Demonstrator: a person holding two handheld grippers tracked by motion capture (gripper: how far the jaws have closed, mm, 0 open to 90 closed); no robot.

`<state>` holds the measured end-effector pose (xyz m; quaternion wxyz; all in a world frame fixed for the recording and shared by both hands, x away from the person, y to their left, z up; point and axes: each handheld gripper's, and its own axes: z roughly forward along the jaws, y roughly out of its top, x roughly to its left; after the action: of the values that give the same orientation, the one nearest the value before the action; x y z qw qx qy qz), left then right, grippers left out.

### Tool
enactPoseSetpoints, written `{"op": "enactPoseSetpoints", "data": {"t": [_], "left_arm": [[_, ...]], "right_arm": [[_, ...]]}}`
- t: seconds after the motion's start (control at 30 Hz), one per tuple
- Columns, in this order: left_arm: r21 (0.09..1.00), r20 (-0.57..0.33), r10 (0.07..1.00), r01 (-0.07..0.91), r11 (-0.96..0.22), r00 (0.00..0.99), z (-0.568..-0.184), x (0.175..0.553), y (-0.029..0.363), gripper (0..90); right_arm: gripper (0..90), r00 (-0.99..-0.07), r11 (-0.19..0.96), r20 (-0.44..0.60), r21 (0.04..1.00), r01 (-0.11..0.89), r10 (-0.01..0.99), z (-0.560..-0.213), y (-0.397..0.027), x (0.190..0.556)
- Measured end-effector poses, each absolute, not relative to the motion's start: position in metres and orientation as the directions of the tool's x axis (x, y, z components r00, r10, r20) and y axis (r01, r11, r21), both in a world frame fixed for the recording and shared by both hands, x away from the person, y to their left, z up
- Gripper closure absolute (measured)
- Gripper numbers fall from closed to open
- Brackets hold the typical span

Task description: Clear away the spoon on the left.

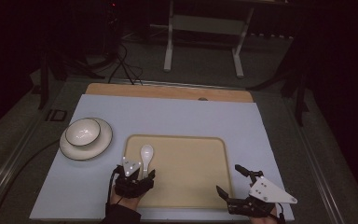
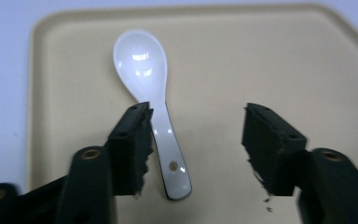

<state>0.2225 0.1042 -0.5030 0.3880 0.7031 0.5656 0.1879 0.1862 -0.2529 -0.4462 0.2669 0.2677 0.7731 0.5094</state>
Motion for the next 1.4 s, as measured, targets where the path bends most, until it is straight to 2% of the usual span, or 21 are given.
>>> {"op": "enactPoseSetpoints", "data": {"t": [0.07, 0.1, 0.13, 0.17, 0.23, 0.37, 0.53, 0.83, 1.4], "left_arm": [[0.753, -0.181, 0.938, 0.655, -0.061, 0.296, -0.502, 0.224, 0.106, 28.8], [0.752, -0.174, 0.941, 0.656, -0.064, 0.292, -0.501, 0.226, 0.108, 28.8], [0.756, -0.17, 0.936, 0.65, -0.077, 0.309, -0.5, 0.226, 0.112, 25.2], [0.759, -0.171, 0.935, 0.646, -0.075, 0.309, -0.5, 0.226, 0.114, 18.5], [0.769, -0.188, 0.932, 0.637, -0.057, 0.311, -0.499, 0.227, 0.119, 16.0], [0.769, -0.222, 0.916, 0.638, -0.047, 0.335, -0.499, 0.23, 0.13, 3.5], [0.776, -0.18, 0.915, 0.624, -0.093, 0.361, -0.495, 0.23, 0.139, 2.8], [0.786, -0.121, 0.931, 0.606, -0.123, 0.345, -0.491, 0.23, 0.149, 2.8], [0.776, -0.121, 0.943, 0.622, -0.104, 0.309, -0.491, 0.225, 0.192, 2.2]], "right_arm": [[13.7, -0.714, 0.338, -0.14, 0.93, 0.142, 0.686, -0.446, -0.253, 0.186], [13.7, -0.714, 0.338, -0.14, 0.93, 0.142, 0.686, -0.446, -0.253, 0.186], [13.7, -0.714, 0.339, -0.141, 0.93, 0.142, 0.686, -0.446, -0.253, 0.186], [13.7, -0.715, 0.339, -0.141, 0.93, 0.141, 0.685, -0.446, -0.252, 0.186], [13.8, -0.714, 0.34, -0.143, 0.93, 0.141, 0.686, -0.446, -0.252, 0.186], [13.8, -0.714, 0.337, -0.139, 0.931, 0.143, 0.686, -0.447, -0.253, 0.187], [13.8, -0.714, 0.339, -0.14, 0.93, 0.143, 0.686, -0.447, -0.252, 0.187], [13.8, -0.713, 0.339, -0.139, 0.93, 0.146, 0.688, -0.447, -0.253, 0.187], [13.8, -0.71, 0.343, -0.138, 0.927, 0.153, 0.69, -0.448, -0.252, 0.187]]}}
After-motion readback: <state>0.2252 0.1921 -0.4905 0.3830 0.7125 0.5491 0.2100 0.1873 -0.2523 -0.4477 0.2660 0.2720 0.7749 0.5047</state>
